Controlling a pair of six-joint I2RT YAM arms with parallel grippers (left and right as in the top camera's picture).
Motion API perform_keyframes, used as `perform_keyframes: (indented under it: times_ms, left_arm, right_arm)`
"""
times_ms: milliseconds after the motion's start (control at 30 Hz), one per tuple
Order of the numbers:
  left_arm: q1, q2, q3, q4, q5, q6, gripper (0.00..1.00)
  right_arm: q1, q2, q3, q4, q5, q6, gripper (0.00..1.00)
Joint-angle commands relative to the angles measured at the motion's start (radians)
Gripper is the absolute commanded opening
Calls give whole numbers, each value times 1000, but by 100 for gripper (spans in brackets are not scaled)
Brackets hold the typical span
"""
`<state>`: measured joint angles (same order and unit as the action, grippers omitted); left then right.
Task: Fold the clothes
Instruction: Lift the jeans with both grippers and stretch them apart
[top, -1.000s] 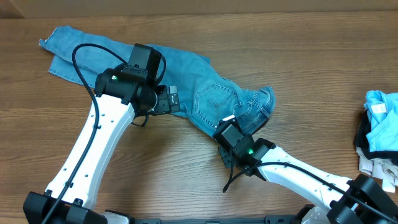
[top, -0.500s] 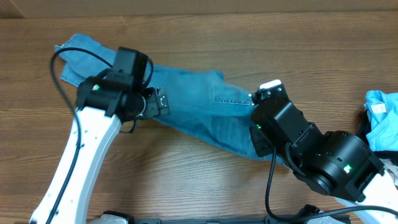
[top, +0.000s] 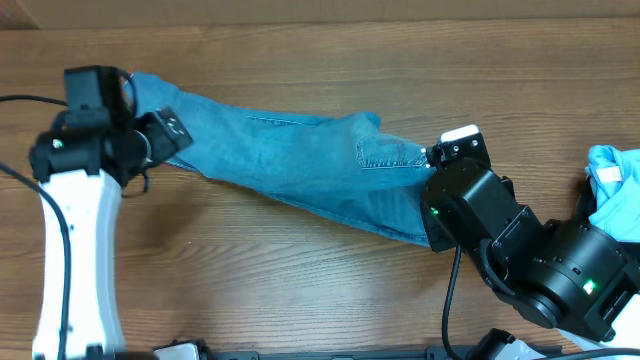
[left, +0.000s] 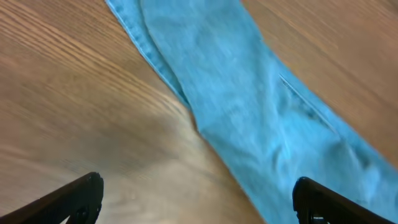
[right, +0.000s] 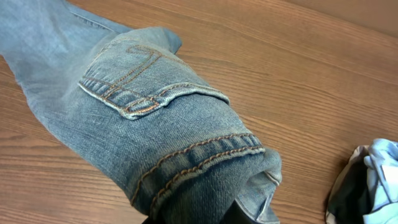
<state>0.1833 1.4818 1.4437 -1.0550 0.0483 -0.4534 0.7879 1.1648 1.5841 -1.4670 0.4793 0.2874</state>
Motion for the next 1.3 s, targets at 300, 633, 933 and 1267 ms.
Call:
perform_keyframes:
  times_ms: [300,633,933,1267]
  left_arm:
    - [171,478,-4,380,264,162,97]
    - [170,568,-4,478,263,158,79]
    - [170,617,-4,533,233,151,87]
    - [170,626,5,565,319,140,41]
  right_arm:
    - [2,-23,47,14,24,2,9]
    - [2,-2,47,13,24,2,10]
    - [2,-2,47,14,25,2,10]
    - [2,-2,47,29,25,2,7]
